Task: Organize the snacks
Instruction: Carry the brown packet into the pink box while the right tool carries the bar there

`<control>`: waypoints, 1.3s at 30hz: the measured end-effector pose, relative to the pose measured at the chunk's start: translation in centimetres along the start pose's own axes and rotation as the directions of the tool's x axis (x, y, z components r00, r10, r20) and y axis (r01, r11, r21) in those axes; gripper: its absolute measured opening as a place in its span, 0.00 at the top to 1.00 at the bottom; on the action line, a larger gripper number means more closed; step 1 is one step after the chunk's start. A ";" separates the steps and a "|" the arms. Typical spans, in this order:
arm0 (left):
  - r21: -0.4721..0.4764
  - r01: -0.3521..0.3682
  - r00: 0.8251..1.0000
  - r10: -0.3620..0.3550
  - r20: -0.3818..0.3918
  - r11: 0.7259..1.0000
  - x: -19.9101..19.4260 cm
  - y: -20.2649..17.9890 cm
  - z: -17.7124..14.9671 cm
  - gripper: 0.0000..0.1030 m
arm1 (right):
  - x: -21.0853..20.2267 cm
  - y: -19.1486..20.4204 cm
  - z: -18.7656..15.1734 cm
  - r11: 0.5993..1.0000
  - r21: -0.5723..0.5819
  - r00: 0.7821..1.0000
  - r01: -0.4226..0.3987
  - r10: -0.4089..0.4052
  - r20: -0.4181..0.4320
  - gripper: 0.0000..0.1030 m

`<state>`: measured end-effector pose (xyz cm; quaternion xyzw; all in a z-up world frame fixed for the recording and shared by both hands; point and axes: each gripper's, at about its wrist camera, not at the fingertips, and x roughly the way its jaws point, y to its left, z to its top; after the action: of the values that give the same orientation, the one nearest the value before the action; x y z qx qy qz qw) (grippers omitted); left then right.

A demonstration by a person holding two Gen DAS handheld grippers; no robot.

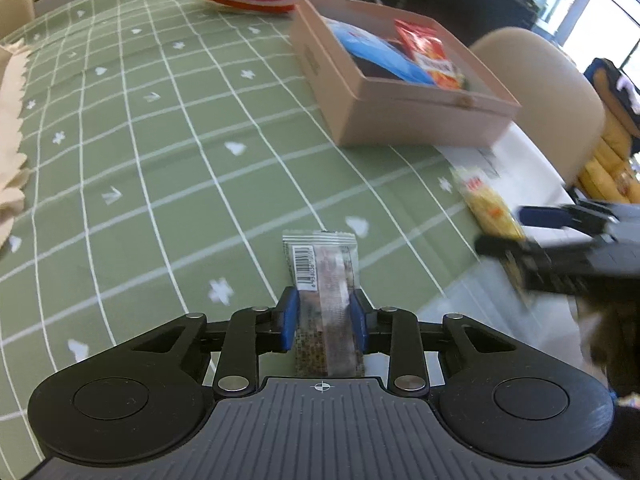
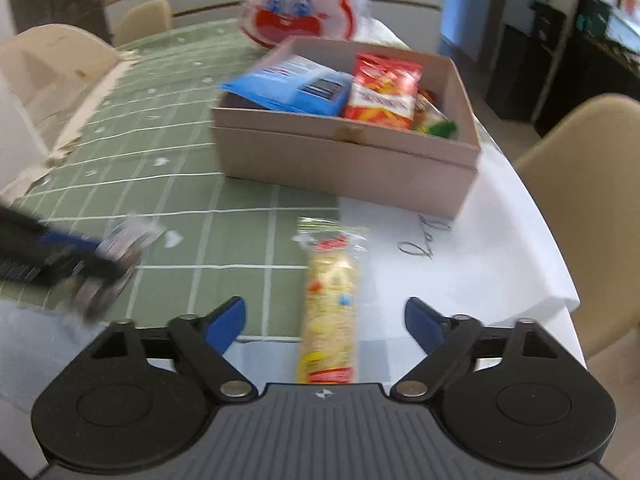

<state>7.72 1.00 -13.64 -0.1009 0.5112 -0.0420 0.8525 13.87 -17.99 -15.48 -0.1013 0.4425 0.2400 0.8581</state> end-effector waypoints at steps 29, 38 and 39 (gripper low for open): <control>0.012 0.138 0.969 -0.137 0.207 0.990 4.3 -8.7 23.7 0.71 | -18.5 -7.9 7.1 0.992 0.097 0.926 0.078 -0.108 0.362 0.73; -0.062 0.163 0.967 -0.147 0.211 0.985 6.0 -7.3 22.5 0.67 | -15.7 -11.3 7.8 0.990 0.116 0.946 0.076 -0.108 0.305 0.73; -0.076 0.170 0.960 -0.148 0.240 0.982 4.9 -7.1 22.1 0.67 | -15.2 -11.6 8.3 0.992 0.113 0.949 0.064 -0.095 0.299 0.73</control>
<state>29.70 -3.98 -6.26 -0.1867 0.3994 -0.0738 0.8945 18.04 -29.70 1.27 -0.0371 0.3123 0.1951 0.9290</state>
